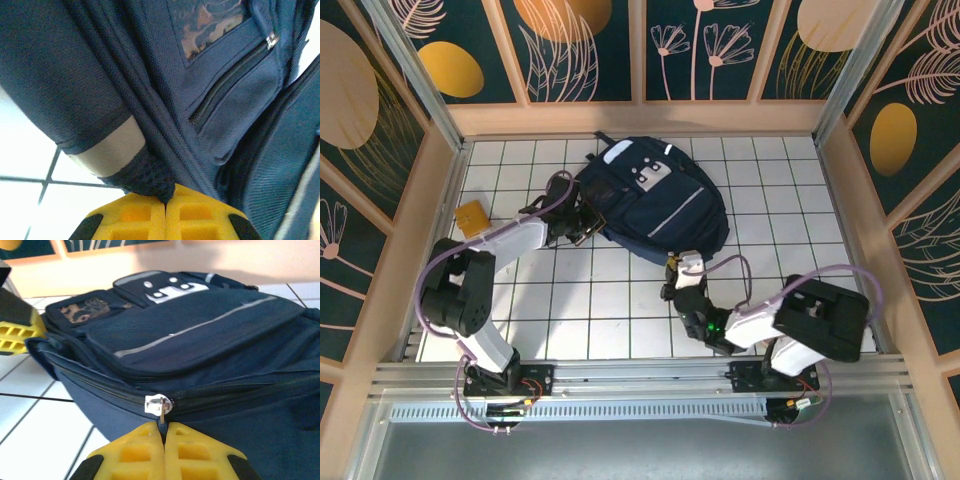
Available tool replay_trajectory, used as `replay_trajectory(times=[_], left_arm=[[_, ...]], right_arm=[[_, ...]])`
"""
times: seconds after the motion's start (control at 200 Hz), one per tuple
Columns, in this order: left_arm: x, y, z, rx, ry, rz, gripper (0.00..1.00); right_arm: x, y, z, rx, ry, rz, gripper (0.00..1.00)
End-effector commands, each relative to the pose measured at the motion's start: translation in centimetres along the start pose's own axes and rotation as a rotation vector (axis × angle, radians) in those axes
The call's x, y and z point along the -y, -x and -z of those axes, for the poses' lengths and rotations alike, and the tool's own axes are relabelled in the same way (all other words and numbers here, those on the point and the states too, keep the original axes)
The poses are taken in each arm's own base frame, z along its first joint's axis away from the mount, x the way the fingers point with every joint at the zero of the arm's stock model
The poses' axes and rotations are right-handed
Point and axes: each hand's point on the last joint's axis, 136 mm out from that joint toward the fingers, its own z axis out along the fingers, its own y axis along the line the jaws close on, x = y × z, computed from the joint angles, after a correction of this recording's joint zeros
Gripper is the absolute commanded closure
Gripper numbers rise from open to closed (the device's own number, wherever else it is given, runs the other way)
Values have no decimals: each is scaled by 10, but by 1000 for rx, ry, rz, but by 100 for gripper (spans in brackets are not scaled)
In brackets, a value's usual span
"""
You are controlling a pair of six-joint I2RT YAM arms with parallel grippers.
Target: Pack the student bag
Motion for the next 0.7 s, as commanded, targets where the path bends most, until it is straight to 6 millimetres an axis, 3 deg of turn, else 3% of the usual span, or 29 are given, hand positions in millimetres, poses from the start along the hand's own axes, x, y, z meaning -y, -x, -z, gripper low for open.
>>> replay_trajectory(times=[0.0, 0.155, 0.265, 0.345, 0.405, 0.48, 0.525, 0.596, 0.696], left_arm=[[-24, 33, -6, 43, 123, -251, 100], [-45, 68, -11, 57, 156, -278, 100], [-42, 92, -19, 61, 152, -341, 100], [-22, 97, -21, 44, 85, -369, 63], [-2, 92, -16, 16, -2, -342, 49], [12, 78, -1, 3, -35, -291, 41], [11, 59, 7, -7, 10, -291, 37], [12, 13, 11, -56, 66, -323, 34], [-13, -54, 14, -126, 111, -171, 34]], right_arm=[[28, -15, -2, -117, -31, -28, 100], [35, -25, 3, -187, 77, 32, 100], [18, -33, 8, -241, 215, 88, 100], [-7, -38, 12, -272, 351, 112, 100], [-21, -39, 13, -289, 414, 112, 100], [-39, -37, 11, -300, 489, 110, 100], [-51, -34, 8, -301, 529, 114, 100], [-64, -30, 3, -292, 564, 120, 100], [-72, -24, -6, -270, 568, 102, 100]])
